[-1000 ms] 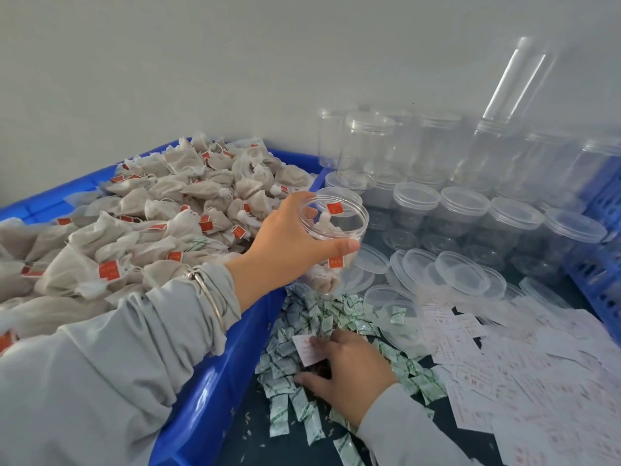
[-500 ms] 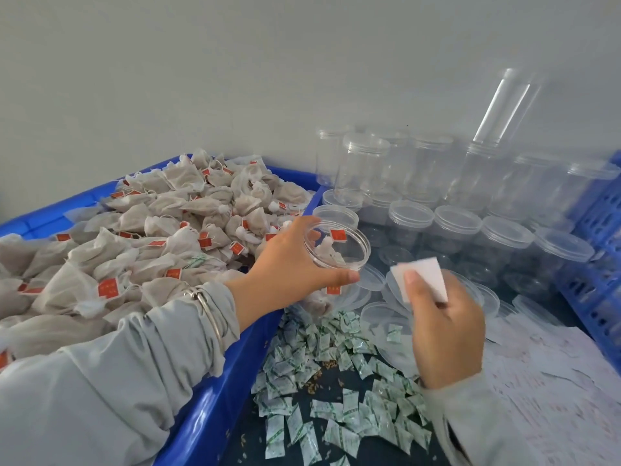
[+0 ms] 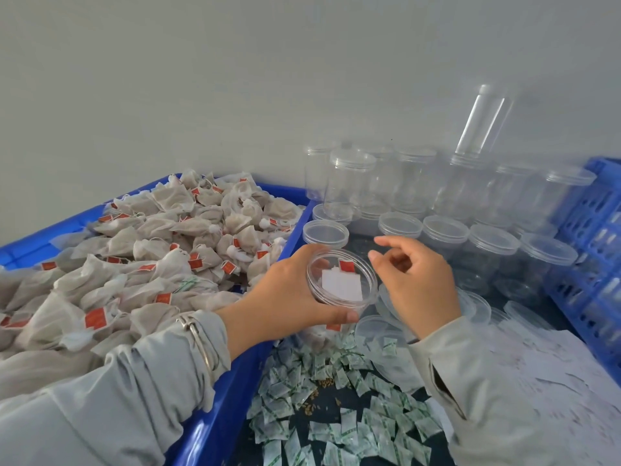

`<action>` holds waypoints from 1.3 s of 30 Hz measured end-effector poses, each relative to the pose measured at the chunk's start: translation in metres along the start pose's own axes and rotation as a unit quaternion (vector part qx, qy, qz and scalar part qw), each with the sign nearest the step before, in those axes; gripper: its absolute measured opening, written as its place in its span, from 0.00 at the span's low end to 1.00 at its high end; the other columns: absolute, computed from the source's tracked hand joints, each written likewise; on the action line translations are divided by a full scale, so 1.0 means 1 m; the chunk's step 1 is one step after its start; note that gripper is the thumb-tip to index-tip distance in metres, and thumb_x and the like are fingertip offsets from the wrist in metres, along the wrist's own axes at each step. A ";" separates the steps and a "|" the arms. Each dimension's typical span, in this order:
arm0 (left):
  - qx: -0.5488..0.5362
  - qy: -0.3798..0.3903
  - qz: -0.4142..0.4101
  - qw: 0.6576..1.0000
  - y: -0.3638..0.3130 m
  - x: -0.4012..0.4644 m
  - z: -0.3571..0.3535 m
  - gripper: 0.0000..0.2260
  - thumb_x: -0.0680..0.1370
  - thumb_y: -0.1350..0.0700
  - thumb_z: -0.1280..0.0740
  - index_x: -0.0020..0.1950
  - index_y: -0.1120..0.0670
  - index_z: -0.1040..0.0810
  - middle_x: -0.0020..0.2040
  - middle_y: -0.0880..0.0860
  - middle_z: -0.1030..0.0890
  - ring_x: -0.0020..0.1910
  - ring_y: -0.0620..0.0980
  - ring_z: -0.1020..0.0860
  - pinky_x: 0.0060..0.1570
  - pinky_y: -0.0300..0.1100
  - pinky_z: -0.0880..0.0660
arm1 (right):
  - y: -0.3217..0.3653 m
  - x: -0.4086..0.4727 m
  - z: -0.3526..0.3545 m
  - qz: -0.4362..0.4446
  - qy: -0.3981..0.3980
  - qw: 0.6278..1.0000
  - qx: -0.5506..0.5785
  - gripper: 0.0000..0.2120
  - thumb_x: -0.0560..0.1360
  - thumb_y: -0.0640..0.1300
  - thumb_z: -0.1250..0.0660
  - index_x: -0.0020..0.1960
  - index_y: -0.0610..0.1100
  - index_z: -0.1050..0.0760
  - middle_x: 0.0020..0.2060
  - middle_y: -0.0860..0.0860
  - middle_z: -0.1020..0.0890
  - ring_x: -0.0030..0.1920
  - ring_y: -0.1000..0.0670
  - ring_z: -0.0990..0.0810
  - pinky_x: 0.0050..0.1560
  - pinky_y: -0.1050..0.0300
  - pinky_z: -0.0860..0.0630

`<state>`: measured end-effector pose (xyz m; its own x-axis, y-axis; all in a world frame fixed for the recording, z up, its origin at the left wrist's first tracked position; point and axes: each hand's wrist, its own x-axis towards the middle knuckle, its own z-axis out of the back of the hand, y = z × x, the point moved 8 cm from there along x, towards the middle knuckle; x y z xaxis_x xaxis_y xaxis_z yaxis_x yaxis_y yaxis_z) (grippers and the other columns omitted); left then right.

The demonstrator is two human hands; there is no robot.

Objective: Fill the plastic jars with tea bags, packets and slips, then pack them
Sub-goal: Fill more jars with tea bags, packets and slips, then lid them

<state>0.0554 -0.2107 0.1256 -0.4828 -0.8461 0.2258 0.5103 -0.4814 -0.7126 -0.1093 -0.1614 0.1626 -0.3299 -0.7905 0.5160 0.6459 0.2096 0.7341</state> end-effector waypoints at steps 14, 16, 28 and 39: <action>-0.132 -0.024 -0.028 0.991 -0.012 -0.008 0.007 0.41 0.51 0.29 0.26 0.61 0.38 0.32 0.53 0.39 0.20 0.55 0.35 0.23 0.52 0.30 0.27 | 0.042 -0.030 0.012 0.151 0.173 0.973 -0.038 0.15 0.75 0.50 0.35 0.60 0.51 0.22 0.36 0.58 0.30 0.38 0.62 0.29 0.41 0.71 0.33; -0.172 -0.011 -0.021 0.985 -0.014 -0.009 0.005 0.42 0.50 0.29 0.26 0.62 0.40 0.31 0.54 0.41 0.19 0.56 0.38 0.22 0.50 0.29 0.27 | 0.045 -0.039 0.003 0.159 0.290 0.939 -0.090 0.19 0.76 0.53 0.35 0.66 0.52 0.28 0.41 0.61 0.33 0.40 0.65 0.30 0.43 0.71 0.35; -0.192 0.063 -0.093 0.975 -0.073 -0.025 -0.021 0.47 0.55 0.28 0.27 0.70 0.43 0.37 0.62 0.40 0.23 0.63 0.41 0.25 0.59 0.41 0.29 | 0.071 -0.052 0.065 0.246 0.270 0.914 -0.174 0.08 0.74 0.44 0.30 0.52 0.43 0.20 0.46 0.53 0.21 0.34 0.61 0.35 0.42 0.61 0.33; -0.196 0.101 -0.082 0.972 -0.149 0.037 -0.084 0.25 0.63 0.38 0.31 0.59 0.39 0.29 0.53 0.39 0.19 0.54 0.34 0.22 0.56 0.37 0.27 | 0.091 -0.001 0.233 0.257 0.037 0.929 -0.264 0.08 0.70 0.40 0.27 0.48 0.39 0.19 0.39 0.56 0.25 0.33 0.69 0.31 0.42 0.75 0.34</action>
<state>-0.0983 -0.1511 0.1849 -0.6845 -0.6842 0.2517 0.1238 -0.4493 -0.8847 -0.2107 -0.0076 0.3321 0.1501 -0.7058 0.6923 0.9595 0.2729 0.0702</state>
